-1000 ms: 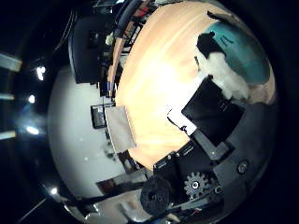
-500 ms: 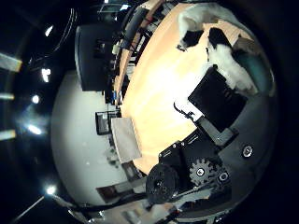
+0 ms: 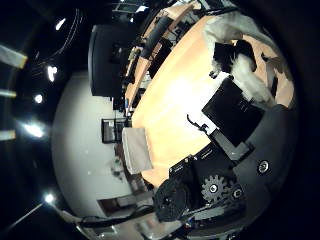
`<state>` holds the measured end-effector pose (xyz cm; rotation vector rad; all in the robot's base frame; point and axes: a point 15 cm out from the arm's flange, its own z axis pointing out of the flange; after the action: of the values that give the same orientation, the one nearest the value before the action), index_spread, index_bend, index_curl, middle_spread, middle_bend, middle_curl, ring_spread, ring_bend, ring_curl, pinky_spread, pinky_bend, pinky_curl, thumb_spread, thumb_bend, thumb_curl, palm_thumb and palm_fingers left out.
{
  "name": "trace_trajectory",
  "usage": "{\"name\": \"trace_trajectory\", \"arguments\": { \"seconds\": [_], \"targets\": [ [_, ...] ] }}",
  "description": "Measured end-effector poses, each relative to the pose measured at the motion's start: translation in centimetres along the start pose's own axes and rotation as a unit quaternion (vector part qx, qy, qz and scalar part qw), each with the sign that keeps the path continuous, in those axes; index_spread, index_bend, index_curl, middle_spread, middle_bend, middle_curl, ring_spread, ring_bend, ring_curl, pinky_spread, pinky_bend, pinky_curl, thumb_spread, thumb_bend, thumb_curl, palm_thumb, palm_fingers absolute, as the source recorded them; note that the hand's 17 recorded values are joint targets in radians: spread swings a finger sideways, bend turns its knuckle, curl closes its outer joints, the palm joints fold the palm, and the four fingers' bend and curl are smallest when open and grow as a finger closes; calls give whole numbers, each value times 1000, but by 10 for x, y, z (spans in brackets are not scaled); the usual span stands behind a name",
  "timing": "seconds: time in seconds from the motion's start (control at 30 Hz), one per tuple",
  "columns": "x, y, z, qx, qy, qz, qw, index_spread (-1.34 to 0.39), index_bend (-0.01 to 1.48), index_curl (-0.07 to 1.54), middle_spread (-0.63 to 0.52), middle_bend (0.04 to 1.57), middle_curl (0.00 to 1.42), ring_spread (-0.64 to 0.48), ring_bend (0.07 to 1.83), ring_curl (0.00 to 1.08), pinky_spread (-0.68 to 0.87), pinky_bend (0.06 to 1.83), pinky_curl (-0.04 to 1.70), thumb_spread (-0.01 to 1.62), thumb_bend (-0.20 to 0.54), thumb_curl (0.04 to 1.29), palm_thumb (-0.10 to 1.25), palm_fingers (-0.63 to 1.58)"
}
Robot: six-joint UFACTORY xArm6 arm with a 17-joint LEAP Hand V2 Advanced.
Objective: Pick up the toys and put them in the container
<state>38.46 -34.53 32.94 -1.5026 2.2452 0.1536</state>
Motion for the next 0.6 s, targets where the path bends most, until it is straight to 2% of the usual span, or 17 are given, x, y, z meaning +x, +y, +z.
{"name": "trace_trajectory", "arguments": {
  "seconds": [0.07,0.13,0.2,0.33,0.43,0.53,0.6],
  "targets": [
    [-5,0,-2,2,-10,3,1000,-397,1049,1016,-399,1139,1076,-277,1426,788,-212,1585,545,977,-28,819,1008,952],
    [-10,8,2,-17,-19,4,1000,-400,938,995,-390,1072,1047,-274,1413,774,-274,1556,536,970,-80,781,869,856],
    [-12,18,8,-44,-24,4,999,-414,840,969,-394,985,1008,-286,1385,748,-316,1543,530,975,-66,757,820,740],
    [-2,32,19,-92,-2,1,996,-470,635,867,-404,648,854,-321,1213,663,-417,1505,503,1006,-39,696,728,241],
    [6,37,28,-110,6,2,994,-491,614,816,-373,548,787,-299,1114,620,-374,1426,477,1015,-35,675,704,106],
    [11,40,30,-122,19,-2,992,-516,587,721,-323,474,691,-259,987,536,-207,1208,394,1028,-32,640,675,14],
    [11,41,32,-130,26,-6,991,-522,583,690,-301,450,657,-243,946,506,-136,1143,359,1031,-30,627,669,25]
  ]
}}
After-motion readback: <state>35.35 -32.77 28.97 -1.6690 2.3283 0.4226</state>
